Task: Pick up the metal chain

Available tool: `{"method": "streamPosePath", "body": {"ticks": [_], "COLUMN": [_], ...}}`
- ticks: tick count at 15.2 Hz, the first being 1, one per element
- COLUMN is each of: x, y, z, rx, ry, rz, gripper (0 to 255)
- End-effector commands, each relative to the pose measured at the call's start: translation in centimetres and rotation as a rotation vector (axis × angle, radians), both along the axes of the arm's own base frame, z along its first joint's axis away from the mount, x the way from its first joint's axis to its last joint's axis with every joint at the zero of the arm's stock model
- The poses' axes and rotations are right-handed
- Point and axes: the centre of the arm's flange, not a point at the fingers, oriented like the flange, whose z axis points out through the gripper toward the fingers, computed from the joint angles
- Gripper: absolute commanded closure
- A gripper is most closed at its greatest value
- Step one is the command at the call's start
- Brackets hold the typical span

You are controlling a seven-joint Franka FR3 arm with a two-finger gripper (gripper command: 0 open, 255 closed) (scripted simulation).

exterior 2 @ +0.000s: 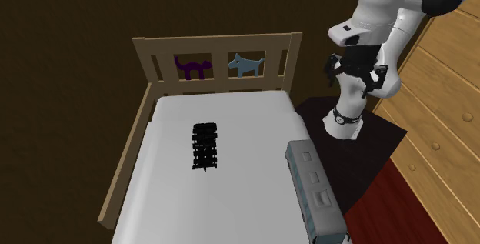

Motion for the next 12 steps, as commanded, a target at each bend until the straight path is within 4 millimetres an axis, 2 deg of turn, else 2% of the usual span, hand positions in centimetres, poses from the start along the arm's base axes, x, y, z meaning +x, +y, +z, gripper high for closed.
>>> {"method": "streamPosePath", "body": {"ticks": [1,12], "x": [0.0,10.4], "y": [0.0,-6.9], "z": [0.0,-6.9], "rx": [0.000,-0.022], "ry": [0.000,-0.008], "rz": [0.000,0.066], "gripper": [0,0]}}
